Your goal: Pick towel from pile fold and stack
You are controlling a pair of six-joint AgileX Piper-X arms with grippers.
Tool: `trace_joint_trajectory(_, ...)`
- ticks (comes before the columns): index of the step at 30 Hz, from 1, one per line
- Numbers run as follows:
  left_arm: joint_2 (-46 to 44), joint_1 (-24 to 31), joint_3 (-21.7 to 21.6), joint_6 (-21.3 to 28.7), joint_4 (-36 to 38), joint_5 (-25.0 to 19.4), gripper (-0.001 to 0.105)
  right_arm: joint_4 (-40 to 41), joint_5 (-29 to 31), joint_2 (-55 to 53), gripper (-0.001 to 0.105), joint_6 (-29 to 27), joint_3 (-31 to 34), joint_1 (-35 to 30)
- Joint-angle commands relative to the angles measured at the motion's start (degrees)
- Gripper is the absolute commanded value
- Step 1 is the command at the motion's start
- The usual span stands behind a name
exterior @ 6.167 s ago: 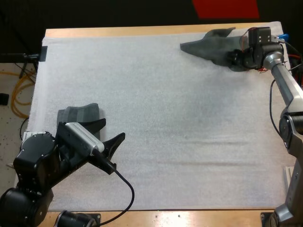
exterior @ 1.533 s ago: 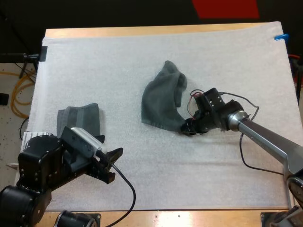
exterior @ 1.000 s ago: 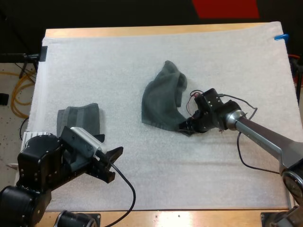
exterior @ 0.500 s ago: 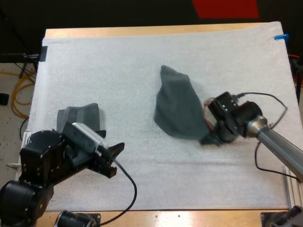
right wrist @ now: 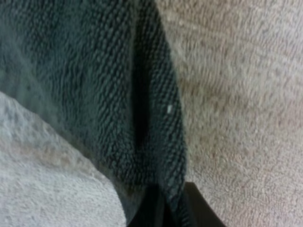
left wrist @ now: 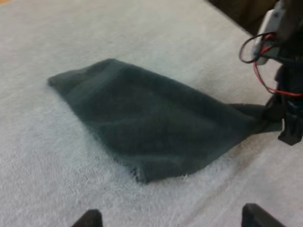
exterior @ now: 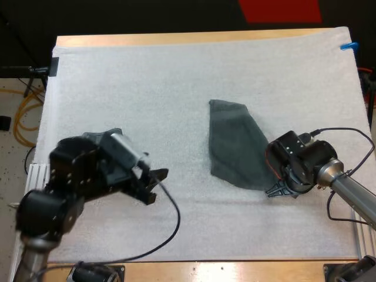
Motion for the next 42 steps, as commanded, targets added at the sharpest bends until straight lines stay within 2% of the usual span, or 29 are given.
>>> trace_joint_trajectory(1,1.54,-1.06,-0.13,0.30,-2.01,1.16,0.058,-0.82,0.24,-0.42,0.000,0.42,-0.13,-0.12)
trace_joint_trajectory(10,17.89,-9.39,-0.13,0.30,-7.89,0.58,0.058,-0.94,0.11,-0.42,0.000,0.42,-0.13,-0.12)
trace_joint_trajectory(15,27.24,-10.80,-0.13,-0.15,-10.40,0.56,0.058,-0.94,0.11,-0.42,0.000,0.42,-0.13,-0.12)
trace_joint_trajectory(20,36.34,-10.98,-0.13,-2.09,-16.29,0.86,0.058,-0.94,0.11,-0.42,0.000,0.42,-0.13,-0.12)
trace_joint_trajectory(26,44.24,-10.98,-0.13,-4.98,-21.26,3.86,0.058,-0.94,0.11,-0.42,0.000,0.42,-0.13,-0.12)
trace_joint_trajectory(29,47.16,-10.98,-0.13,-5.38,-23.26,8.03,0.058,-0.94,0.11,-0.42,0.000,0.42,-0.13,-0.12)
trace_joint_trajectory(35,52.49,-11.96,-0.13,-10.41,-26.27,8.59,0.058,-0.94,0.11,-0.42,0.000,0.42,-0.13,-0.12)
trace_joint_trajectory(42,55.87,-14.30,-0.13,-14.19,-31.17,12.02,0.057,-0.94,-0.02,-0.42,0.000,0.42,-0.13,-0.12)
